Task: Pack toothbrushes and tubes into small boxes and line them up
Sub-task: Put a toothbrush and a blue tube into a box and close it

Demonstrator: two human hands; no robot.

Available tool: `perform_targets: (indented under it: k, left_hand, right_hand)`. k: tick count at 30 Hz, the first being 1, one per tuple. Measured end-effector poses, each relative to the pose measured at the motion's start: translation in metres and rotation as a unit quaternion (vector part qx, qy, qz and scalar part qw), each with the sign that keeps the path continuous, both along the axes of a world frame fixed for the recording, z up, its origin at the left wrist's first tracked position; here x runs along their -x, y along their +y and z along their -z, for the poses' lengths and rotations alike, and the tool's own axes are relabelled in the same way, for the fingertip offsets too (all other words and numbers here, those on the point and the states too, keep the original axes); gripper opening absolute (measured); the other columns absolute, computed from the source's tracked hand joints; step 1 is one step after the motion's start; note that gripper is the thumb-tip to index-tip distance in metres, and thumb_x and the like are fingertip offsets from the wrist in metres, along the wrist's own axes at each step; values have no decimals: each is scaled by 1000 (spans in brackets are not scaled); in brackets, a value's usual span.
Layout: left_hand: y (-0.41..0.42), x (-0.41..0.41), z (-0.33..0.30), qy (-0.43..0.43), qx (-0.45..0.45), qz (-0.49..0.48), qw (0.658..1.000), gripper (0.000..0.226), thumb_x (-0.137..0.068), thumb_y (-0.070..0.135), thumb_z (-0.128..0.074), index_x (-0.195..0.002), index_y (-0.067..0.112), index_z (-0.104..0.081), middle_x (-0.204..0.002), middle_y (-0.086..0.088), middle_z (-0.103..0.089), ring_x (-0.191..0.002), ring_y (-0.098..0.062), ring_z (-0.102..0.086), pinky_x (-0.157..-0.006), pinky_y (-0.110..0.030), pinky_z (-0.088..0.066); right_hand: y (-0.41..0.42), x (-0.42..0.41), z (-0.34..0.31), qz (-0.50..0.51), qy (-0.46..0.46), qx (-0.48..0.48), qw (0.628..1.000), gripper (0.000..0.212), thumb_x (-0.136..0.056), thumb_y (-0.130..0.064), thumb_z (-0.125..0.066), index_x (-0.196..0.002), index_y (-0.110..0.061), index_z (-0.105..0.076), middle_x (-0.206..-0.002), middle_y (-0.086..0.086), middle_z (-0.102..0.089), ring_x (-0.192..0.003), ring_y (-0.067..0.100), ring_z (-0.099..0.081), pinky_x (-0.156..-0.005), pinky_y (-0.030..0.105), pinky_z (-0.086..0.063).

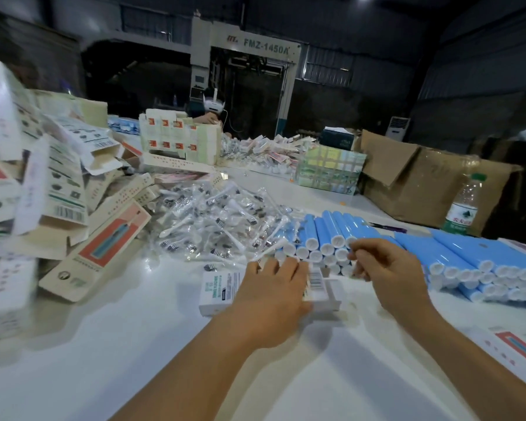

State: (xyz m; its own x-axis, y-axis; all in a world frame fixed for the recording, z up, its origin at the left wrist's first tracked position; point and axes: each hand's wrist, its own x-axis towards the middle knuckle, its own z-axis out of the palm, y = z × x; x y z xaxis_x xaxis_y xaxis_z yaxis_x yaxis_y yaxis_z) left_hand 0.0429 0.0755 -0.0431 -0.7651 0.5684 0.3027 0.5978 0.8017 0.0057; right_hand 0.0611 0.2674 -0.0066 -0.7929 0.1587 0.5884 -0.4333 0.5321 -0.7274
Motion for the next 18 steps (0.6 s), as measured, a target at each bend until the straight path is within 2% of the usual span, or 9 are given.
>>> perform_targets:
  k: [2, 4, 6, 7, 9, 10, 13, 16, 18]
  left_hand:
    - [4, -4, 1, 18, 25, 4, 1000, 60, -97, 45, -36, -145, 13, -16, -139, -8, -30, -120, -32, -33, -98, -50, -24]
    - [5, -7, 1, 32, 36, 10, 999, 57, -96, 38, -40, -141, 9, -21, -134, -12, -34, -116, -36, -36, -93, -50, -27]
    - [5, -9, 3, 39, 42, 24, 998, 54, -95, 31, -41, -139, 5, -24, -131, -15, -36, -112, -36, -38, -90, -47, -28]
    - [4, -9, 3, 40, 38, 27, 998, 52, -95, 31, -41, -138, 5, -26, -130, -15, -36, -110, -36, -39, -89, -47, -27]
    - [5, -9, 4, 36, 13, 25, 999, 47, -95, 33, -43, -133, 7, -34, -128, -13, -39, -108, -35, -40, -89, -46, -28]
    - [5, -8, 4, 34, 1, 25, 999, 44, -95, 33, -44, -130, 8, -37, -127, -12, -40, -107, -35, -40, -90, -46, -28]
    - [4, -6, 6, 42, -9, 26, 999, 37, -94, 31, -46, -124, 9, -42, -124, -12, -42, -105, -36, -41, -90, -47, -30]
    - [4, -4, 7, 44, -12, 25, 999, 39, -93, 31, -47, -125, 9, -42, -126, -12, -42, -107, -36, -40, -90, -47, -29]
    - [4, -4, 7, 38, -8, 23, 999, 46, -95, 33, -46, -133, 8, -36, -130, -11, -39, -110, -36, -38, -93, -48, -27]
  right_hand:
    - [-16, 22, -19, -4, -11, -200, 980, 23, -88, -2, -60, -83, -22, -71, -71, -18, -66, -64, 3, -60, -63, 5, -41]
    - [-42, 48, -33, -49, 8, -380, 924, 18, -91, -6, -58, -98, -13, -73, -91, -6, -68, -82, 11, -62, -72, 8, -39]
    - [-71, 75, -35, -100, 9, -517, 850, 28, -95, -8, -50, -117, -13, -66, -113, 3, -62, -98, 23, -59, -80, 28, -44]
    - [-85, 88, -33, -103, 5, -585, 805, 33, -96, -8, -46, -124, -15, -61, -120, 4, -57, -102, 24, -56, -79, 33, -45]
    - [-109, 110, -28, -86, 2, -706, 703, 38, -94, -3, -45, -130, -13, -51, -125, 5, -49, -100, 25, -53, -67, 34, -42]
    - [-119, 117, -25, -70, -7, -737, 672, 37, -93, -2, -45, -129, -10, -49, -123, 8, -47, -95, 25, -52, -63, 34, -39]
    - [-133, 125, -20, -44, -35, -752, 657, 25, -97, -5, -43, -121, -4, -51, -115, 13, -49, -82, 26, -49, -62, 37, -42]
    - [-134, 130, -16, -45, -9, -784, 619, 31, -91, 1, -47, -121, -6, -51, -114, 10, -49, -89, 27, -56, -56, 33, -39]
    - [-131, 128, -18, -58, -17, -775, 629, 29, -90, 0, -45, -116, -12, -51, -107, 6, -50, -86, 28, -58, -50, 29, -29]
